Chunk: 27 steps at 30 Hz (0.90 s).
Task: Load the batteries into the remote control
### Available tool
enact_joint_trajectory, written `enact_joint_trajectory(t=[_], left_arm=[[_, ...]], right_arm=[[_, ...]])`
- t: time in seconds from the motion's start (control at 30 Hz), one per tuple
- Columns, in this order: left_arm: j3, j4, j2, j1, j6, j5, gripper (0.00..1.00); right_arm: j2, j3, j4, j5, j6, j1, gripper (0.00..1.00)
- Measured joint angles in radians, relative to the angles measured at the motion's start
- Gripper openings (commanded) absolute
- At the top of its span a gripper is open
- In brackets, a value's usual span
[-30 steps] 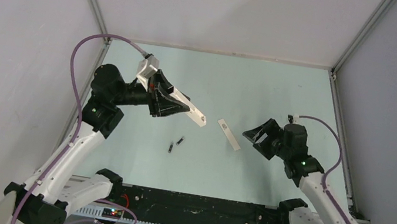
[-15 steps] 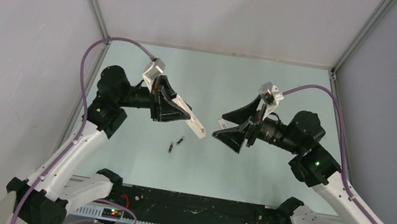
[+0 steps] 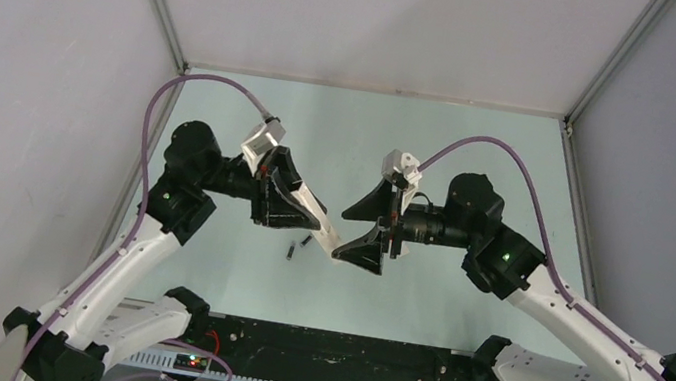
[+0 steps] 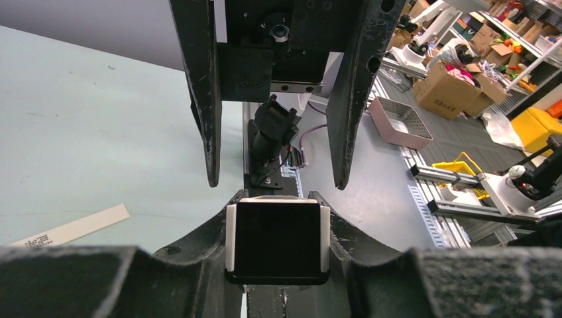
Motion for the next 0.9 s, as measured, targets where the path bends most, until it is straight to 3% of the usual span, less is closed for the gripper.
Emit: enact_joint_trajectory(t=[0.5, 0.7, 0.9], left_arm=[[0.0, 0.0, 0.0, -0.016, 0.002, 0.021, 0.01], [0.0, 0.0, 0.0, -0.016, 0.008, 0.021, 0.02], [0.007, -0.001, 0.0, -0.016, 0.007, 0.005, 0.03]], right_arm=[[0.087, 0.044, -0.021, -0.037, -0.006, 0.042, 0.81], [0.105, 0.047, -0.024, -0.037, -0.001, 0.05, 0.56], [0.117, 0.051, -0.025, -0.039, 0.021, 0.051, 0.49]])
